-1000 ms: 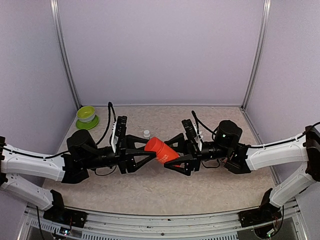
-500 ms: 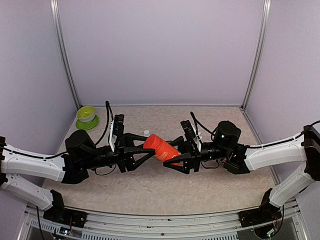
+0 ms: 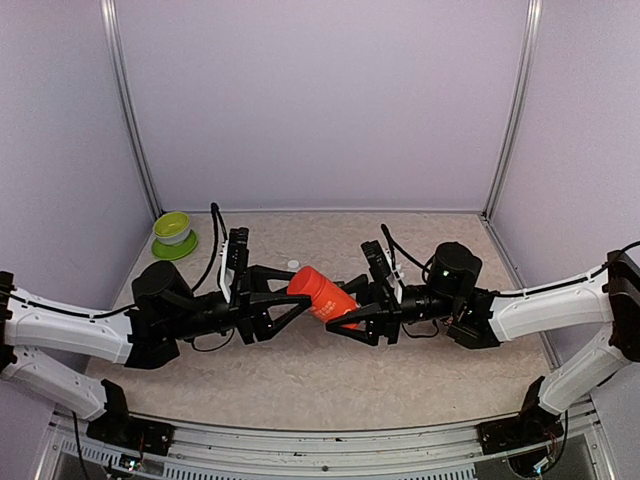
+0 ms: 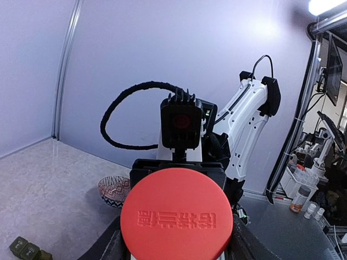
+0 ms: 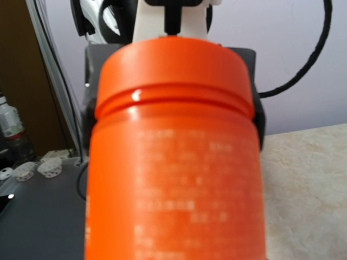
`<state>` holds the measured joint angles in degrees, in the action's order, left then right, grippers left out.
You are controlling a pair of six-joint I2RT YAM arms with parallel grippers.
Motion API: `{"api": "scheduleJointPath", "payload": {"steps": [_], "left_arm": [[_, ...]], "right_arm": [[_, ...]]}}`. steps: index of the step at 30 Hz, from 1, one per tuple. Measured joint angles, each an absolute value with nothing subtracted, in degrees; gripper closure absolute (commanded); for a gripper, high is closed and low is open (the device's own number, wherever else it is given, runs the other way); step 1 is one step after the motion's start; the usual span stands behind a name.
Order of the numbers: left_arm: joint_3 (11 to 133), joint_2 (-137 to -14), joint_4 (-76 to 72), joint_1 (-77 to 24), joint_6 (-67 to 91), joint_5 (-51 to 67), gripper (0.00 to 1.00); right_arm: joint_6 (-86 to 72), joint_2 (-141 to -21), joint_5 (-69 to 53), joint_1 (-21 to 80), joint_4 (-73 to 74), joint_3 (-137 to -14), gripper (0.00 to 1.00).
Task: Sort the pills into containers
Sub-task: Pass from the left arm to the right
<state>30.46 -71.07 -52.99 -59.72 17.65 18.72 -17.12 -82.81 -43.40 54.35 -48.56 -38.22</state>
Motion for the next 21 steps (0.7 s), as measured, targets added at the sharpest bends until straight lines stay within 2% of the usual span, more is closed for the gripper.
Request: {"api": "scheduleJointPath", "payload": {"steps": [4,7,10,12,13,21], "left_arm": [[30.48,-71.13,-51.4,-60.42,20.32,15.31,0.45],[30.48,-71.13,-49.58,-60.82,22.7,11.68,0.37],[30.48,-71.13,-47.94,-60.9,24.82,7.62,0.24],[30.48,-71.13,-47.68,-60.93,25.69,6.17,0.06],[30.48,-71.13,-47.57,-60.97,25.45,5.89,0.02],[30.15,-68.16,-47.46,-61.1,17.76,8.91,0.01]], "right_arm": [[-15.79,-80.79,-39.44,54.39,-45.36,-37.28,0.7],[-14.48,-79.44,-34.79,54.72,-43.53,-36.23,0.7],[-13.06,-78.19,-30.0,54.74,-41.8,-35.35,0.71],[-12.51,-77.65,-28.45,54.68,-40.66,-35.33,0.71],[-12.23,-77.34,-28.12,54.68,-39.97,-35.33,0.71],[-12.14,-74.89,-32.77,54.68,-33.47,-36.05,0.71]]}}
